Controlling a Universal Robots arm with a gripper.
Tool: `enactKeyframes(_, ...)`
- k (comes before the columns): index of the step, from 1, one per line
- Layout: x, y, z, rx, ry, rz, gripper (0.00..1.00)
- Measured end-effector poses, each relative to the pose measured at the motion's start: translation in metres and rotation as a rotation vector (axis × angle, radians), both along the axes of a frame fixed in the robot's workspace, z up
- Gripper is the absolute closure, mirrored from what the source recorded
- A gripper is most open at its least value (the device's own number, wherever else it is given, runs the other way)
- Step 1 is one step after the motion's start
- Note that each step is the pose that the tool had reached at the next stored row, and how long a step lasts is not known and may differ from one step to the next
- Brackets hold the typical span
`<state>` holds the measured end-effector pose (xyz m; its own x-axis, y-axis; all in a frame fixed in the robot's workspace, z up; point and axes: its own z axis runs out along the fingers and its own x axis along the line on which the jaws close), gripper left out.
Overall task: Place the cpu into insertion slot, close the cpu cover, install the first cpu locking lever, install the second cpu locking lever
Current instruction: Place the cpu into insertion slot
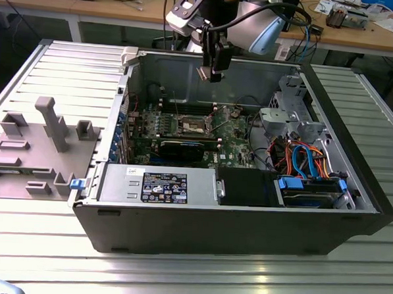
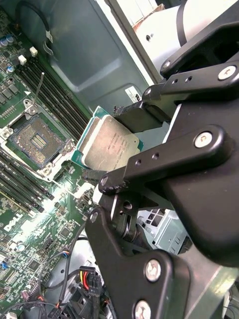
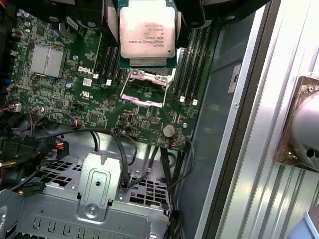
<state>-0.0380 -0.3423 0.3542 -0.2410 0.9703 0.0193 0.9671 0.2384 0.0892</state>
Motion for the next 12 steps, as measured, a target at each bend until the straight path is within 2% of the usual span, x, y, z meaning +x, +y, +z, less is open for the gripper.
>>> enactKeyframes(12,0.0000,0.0000,-0.0001,0.0001,0.0000,-0.011,0.45)
